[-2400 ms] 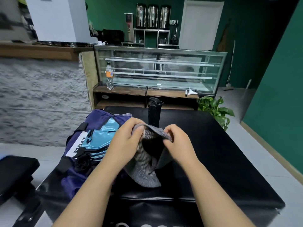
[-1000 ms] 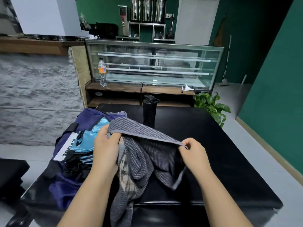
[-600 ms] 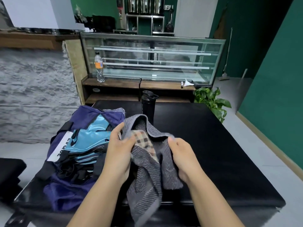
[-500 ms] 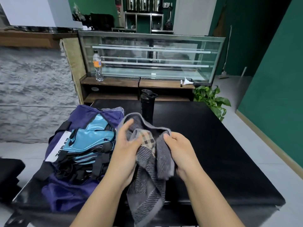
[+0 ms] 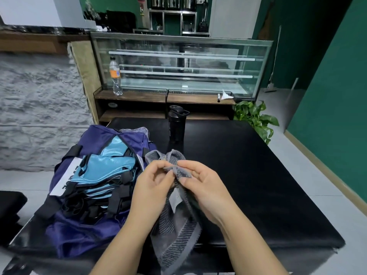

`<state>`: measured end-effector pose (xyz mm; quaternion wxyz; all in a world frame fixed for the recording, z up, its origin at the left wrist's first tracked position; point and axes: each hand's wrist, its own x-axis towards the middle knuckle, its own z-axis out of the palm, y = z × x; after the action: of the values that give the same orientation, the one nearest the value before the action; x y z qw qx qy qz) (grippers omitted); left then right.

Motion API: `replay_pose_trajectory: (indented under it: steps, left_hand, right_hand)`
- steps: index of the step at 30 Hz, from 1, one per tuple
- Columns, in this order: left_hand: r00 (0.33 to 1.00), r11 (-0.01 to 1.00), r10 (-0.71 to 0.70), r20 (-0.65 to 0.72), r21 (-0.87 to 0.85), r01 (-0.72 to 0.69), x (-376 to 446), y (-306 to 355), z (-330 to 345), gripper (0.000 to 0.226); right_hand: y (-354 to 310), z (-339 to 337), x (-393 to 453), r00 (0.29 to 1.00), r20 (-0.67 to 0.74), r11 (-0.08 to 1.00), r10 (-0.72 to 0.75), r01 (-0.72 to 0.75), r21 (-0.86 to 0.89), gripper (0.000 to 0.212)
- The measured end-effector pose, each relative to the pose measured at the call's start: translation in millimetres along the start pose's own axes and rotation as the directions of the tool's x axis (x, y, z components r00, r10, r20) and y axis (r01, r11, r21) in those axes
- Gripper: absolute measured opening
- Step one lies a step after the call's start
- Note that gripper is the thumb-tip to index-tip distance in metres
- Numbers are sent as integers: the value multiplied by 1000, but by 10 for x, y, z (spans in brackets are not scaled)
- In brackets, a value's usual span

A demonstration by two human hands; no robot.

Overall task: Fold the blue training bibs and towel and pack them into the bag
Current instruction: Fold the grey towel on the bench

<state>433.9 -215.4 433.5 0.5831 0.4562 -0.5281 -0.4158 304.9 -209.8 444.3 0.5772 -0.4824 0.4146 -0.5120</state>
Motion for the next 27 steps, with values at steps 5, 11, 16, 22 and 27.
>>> replay_pose_trajectory:
  steps: [5,11,16,22,27]
  left_hand:
    - [953,849,303,17,449,-278,21,5,-90,22]
    - [935,825,291,203,443,-353,-9,56,-59,25]
    - [918,770,336,210,500,-397,2,82,-39,25]
    - [876,676,422,235,561,-477,23,145,-23,15]
    - [853,611,440,279,603,-513,59,177,-26,9]
  right_hand:
    - [29,-26,-13,990,-143,998,18,-27,-60,25]
    - [-69,-27,-81,982,-190,988,-2,-28,-153,19]
    - [-249,-88,-144,990,-76,914,-123,84,-396,34]
    - [-347,-101,-175,983,-3,781,-184,145,-607,28]
    - [-392,-66,-209,980,18,776,-199,169,-608,32]
